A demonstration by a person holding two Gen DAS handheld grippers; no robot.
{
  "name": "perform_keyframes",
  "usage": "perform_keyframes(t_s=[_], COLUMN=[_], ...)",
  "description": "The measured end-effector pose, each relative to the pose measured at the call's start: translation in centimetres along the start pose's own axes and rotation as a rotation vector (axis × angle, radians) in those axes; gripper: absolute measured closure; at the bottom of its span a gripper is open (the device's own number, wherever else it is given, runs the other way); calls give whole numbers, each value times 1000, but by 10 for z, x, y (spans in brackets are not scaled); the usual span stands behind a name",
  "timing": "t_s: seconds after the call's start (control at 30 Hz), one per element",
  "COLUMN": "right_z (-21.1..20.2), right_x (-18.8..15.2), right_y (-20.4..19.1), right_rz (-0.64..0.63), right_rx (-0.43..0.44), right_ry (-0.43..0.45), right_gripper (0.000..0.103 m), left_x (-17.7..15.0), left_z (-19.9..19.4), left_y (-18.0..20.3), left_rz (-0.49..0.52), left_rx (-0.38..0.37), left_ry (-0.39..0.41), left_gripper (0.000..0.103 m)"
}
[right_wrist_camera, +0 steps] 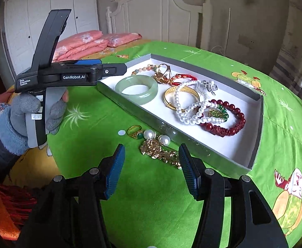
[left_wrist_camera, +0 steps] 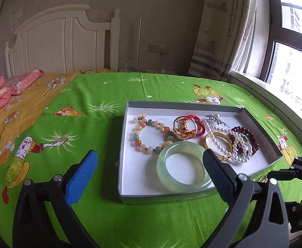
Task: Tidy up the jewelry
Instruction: 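Grasp the gold pin brooch on the bedspread with right tool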
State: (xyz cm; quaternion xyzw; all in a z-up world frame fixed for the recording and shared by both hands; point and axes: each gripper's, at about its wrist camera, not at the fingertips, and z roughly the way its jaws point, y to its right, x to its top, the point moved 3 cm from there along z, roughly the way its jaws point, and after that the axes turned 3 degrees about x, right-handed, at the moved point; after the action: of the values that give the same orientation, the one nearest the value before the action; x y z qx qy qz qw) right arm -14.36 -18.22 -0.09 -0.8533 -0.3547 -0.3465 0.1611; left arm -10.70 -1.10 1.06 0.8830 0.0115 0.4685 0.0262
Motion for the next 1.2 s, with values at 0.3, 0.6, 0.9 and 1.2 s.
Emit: perform_keyframes(t_s=[0.3, 0.6, 0.9, 1.2], right_z=[6, -28, -4, -25], right_x=[-8, -34, -28, -46], right_y=[11, -1, 11, 20], right_rz=[35, 2, -125, 117], right_rx=[63, 76, 99, -61], right_ry=[-91, -70, -129, -74], right_gripper=[50, 50, 55, 67], left_x=[-1, -1, 0, -1], left_z=[-2, -2, 0, -1], left_y=[-2, -2, -3, -3], left_rz=[-13, -14, -23, -28], left_rx=[-9, -11, -18, -23], left_ry=[11, 9, 6, 5], left_gripper=[3, 3, 3, 2])
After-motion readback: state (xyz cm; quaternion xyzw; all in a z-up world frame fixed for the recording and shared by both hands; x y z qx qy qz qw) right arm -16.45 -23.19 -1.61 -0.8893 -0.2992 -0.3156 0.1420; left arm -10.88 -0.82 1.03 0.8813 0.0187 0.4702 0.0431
